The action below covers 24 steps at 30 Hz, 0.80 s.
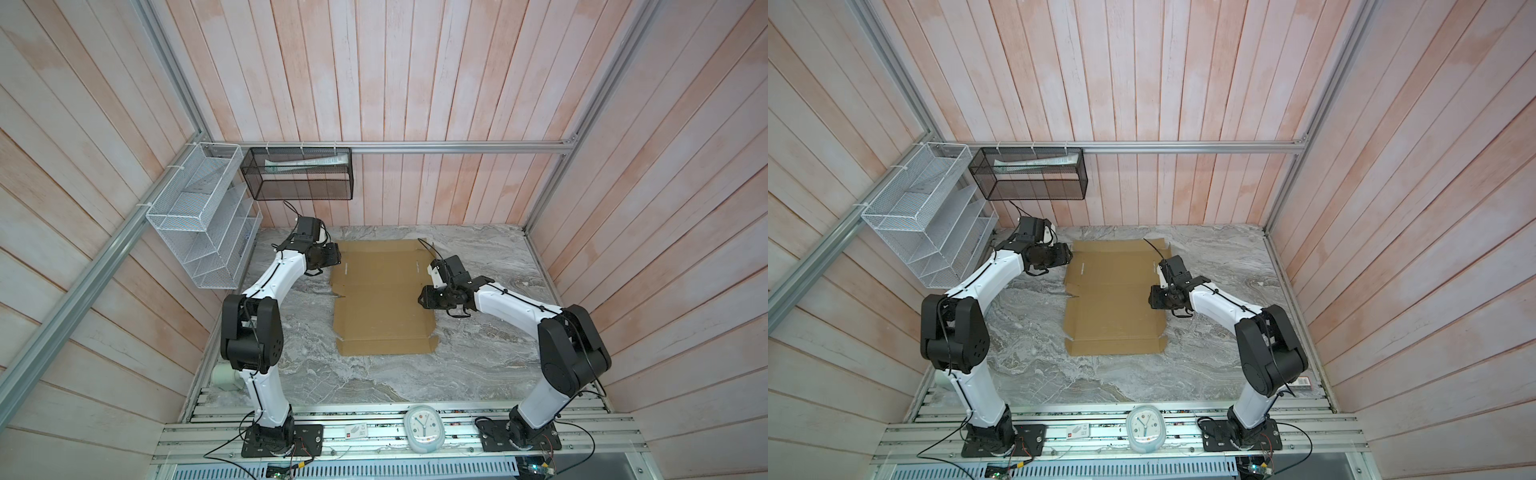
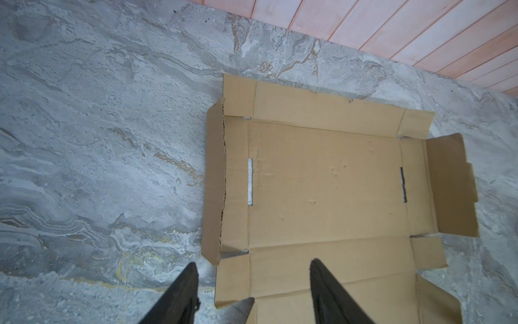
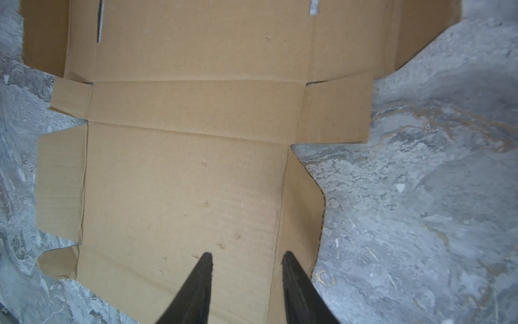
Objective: Fold the paper box
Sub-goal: 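Square the blank flat with both grippers, then raise the left gripper away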
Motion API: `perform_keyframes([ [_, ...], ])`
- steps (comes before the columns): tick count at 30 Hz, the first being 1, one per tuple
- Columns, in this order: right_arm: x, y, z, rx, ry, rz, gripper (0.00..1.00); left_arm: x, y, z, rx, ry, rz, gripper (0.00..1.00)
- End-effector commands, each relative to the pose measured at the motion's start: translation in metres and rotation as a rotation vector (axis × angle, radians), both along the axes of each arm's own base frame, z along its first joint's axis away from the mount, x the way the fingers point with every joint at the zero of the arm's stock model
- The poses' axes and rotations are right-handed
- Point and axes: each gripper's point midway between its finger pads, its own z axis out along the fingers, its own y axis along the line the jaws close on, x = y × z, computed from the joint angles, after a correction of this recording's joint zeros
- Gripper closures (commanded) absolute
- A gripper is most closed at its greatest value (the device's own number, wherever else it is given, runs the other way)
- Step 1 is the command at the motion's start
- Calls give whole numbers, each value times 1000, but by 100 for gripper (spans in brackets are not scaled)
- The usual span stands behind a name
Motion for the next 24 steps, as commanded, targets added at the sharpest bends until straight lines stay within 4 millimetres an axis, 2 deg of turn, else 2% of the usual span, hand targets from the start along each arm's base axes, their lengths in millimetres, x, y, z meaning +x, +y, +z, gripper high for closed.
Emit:
perform_keyframes([
  [1, 11, -2, 14, 11, -39, -31, 56, 13, 7, -11, 19, 14, -25, 35],
  [6, 12, -6, 11, 14, -33, -48, 55, 36, 16, -27, 33, 23, -15, 36],
  [13, 14, -14, 3, 20, -24, -79, 55, 58, 15, -53, 56, 48, -41, 40],
  [24, 21, -13, -7, 28, -6, -74, 55, 69, 3, -91, 56, 113, -63, 54],
])
